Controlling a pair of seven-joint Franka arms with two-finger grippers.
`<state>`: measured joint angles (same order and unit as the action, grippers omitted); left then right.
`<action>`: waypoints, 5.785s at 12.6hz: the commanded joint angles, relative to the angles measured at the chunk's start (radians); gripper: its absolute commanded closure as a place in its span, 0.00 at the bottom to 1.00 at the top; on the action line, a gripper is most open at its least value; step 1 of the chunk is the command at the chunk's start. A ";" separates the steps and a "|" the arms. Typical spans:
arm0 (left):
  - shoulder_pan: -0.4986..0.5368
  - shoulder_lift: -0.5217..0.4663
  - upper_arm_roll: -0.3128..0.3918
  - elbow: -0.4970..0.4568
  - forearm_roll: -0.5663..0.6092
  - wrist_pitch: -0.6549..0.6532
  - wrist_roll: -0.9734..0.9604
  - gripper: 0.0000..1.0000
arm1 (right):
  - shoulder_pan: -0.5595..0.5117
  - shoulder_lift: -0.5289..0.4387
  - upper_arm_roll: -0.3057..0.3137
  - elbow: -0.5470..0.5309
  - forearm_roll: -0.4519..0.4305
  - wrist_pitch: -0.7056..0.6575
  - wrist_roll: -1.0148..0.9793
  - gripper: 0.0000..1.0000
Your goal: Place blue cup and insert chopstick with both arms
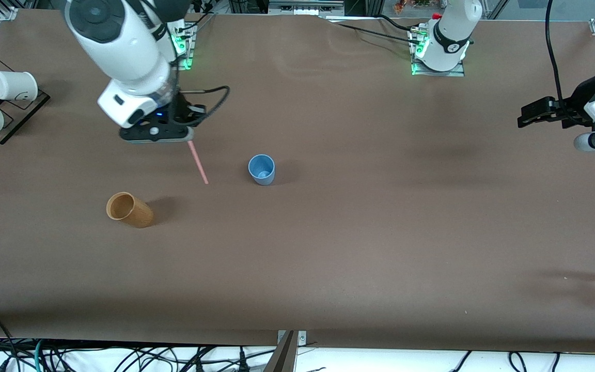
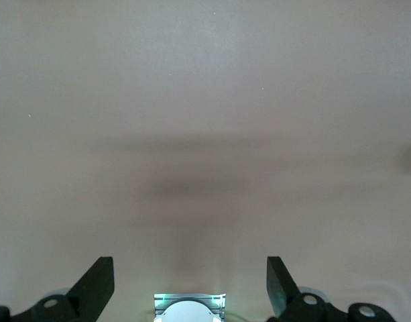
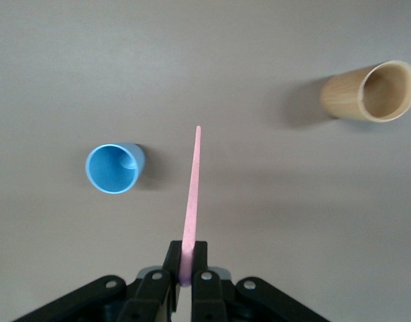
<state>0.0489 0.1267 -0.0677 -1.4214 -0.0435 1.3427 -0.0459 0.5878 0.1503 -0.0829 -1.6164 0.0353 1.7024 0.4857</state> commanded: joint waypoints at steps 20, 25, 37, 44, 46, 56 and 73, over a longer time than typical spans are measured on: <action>0.002 -0.001 0.000 -0.004 0.007 0.010 0.026 0.00 | 0.138 0.213 -0.003 0.127 0.149 0.014 0.266 1.00; 0.000 -0.001 0.002 -0.004 0.005 0.010 0.026 0.00 | 0.136 0.219 0.003 0.128 0.144 0.066 0.234 0.02; 0.002 -0.001 0.002 -0.004 0.005 0.010 0.026 0.00 | 0.024 0.198 -0.095 0.175 0.058 0.060 -0.041 0.00; 0.003 -0.001 0.000 -0.005 0.007 0.010 0.026 0.00 | 0.000 0.187 -0.237 0.165 0.020 -0.030 -0.176 0.00; 0.003 -0.001 0.000 -0.005 0.007 0.010 0.026 0.00 | -0.050 0.154 -0.268 0.138 0.018 -0.049 -0.270 0.00; 0.002 0.005 0.000 -0.005 0.004 0.010 0.026 0.00 | -0.430 -0.147 -0.052 -0.125 -0.068 0.066 -0.325 0.00; 0.003 0.005 0.002 -0.005 0.005 0.010 0.026 0.00 | -0.477 -0.179 -0.060 -0.105 -0.006 -0.053 -0.340 0.00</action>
<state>0.0497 0.1379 -0.0666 -1.4216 -0.0435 1.3438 -0.0458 0.1179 -0.0208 -0.1501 -1.7205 0.0244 1.6443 0.1476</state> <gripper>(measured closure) 0.000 0.000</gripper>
